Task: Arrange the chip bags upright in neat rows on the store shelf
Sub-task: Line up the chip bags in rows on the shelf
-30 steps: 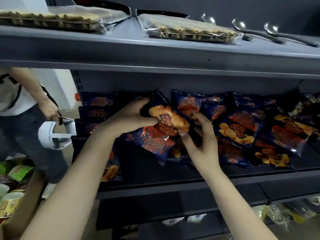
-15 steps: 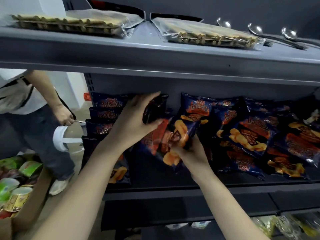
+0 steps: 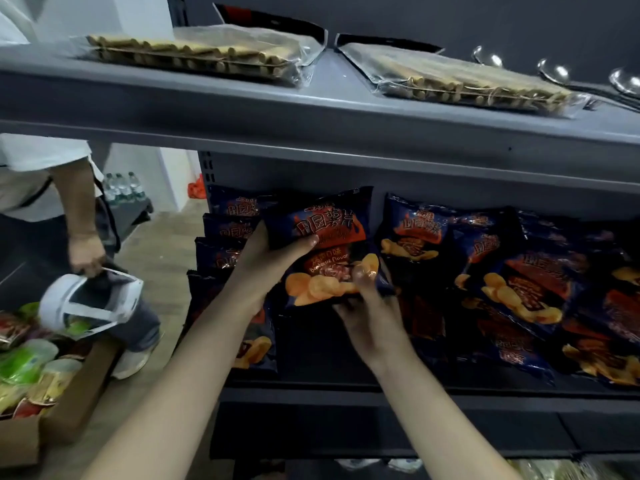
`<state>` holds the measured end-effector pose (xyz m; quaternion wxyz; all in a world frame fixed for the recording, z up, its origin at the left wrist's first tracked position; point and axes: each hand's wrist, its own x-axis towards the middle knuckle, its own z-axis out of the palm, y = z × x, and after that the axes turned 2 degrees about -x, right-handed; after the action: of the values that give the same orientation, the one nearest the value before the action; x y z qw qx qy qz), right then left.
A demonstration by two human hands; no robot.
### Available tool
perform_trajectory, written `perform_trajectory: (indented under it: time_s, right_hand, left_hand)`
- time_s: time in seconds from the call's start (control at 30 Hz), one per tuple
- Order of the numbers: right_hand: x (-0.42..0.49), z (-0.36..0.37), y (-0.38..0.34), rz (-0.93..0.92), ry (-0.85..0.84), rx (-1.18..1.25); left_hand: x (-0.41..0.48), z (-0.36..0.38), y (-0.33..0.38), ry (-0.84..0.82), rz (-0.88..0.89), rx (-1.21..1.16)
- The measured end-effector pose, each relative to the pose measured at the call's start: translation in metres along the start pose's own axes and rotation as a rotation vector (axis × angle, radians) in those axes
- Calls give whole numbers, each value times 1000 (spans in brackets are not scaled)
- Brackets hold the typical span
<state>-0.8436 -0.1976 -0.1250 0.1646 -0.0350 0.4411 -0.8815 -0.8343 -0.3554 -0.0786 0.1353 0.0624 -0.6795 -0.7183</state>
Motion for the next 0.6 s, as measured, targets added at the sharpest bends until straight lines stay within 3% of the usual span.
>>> perform_trajectory:
  time_s: [0.1,0.27,0.4,0.6]
  right_hand:
    - [7,-17,-22,-98,19,-192]
    - [8,-22,-36,-121,-188,-625]
    - [10,-20,-27,-179,-30,-713]
    - [24,-33,-20,-145,172,-613]
  left_hand:
    - [7,-11,0,-40,8,105]
    - [5,-1,-6,-176,43,200]
    - [-4,15,-17,-90,74,248]
    - [-37,22,-38,-85,129,317]
